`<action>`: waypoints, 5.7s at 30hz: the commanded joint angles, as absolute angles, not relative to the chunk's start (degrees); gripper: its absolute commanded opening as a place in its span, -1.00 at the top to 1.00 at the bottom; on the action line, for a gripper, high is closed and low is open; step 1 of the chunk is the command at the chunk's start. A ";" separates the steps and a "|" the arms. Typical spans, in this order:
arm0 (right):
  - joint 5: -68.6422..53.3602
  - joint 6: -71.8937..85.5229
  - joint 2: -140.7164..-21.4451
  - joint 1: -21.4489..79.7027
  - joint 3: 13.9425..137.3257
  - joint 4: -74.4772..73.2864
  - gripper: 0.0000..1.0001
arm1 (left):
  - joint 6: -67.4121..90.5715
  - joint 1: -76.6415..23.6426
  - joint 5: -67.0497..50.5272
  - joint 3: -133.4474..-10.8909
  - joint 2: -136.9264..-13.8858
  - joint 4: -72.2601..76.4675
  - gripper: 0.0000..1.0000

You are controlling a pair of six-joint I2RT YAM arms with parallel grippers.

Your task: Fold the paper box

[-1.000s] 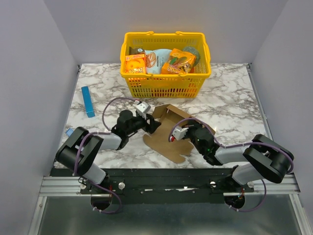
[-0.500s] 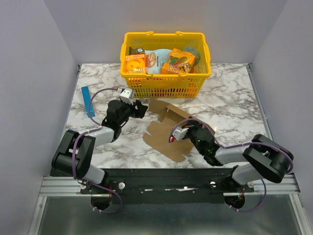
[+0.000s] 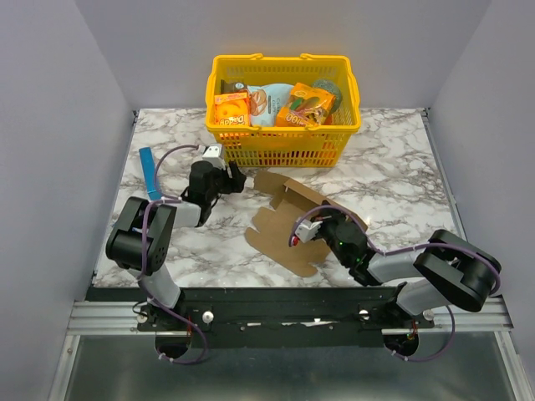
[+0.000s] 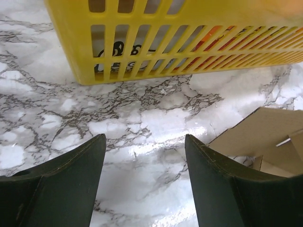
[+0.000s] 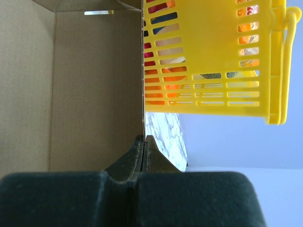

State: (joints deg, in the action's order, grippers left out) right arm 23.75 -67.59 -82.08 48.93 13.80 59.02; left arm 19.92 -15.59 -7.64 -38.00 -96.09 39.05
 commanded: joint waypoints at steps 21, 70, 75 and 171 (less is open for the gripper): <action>24.00 -67.94 -82.18 51.50 12.74 62.58 0.99 | 17.93 -15.38 -34.79 -38.60 -102.39 47.54 -0.41; 25.93 -71.55 -87.63 53.26 12.22 69.09 0.99 | 6.78 -26.98 -32.87 -38.58 -100.20 46.95 -0.45; 26.28 -70.93 -86.05 53.35 11.95 68.03 0.99 | 5.89 -27.51 -32.61 -38.93 -99.76 46.14 -0.49; 29.53 -77.87 -93.69 58.27 9.49 83.23 0.99 | 10.46 -40.52 6.41 -38.50 -111.79 65.13 0.47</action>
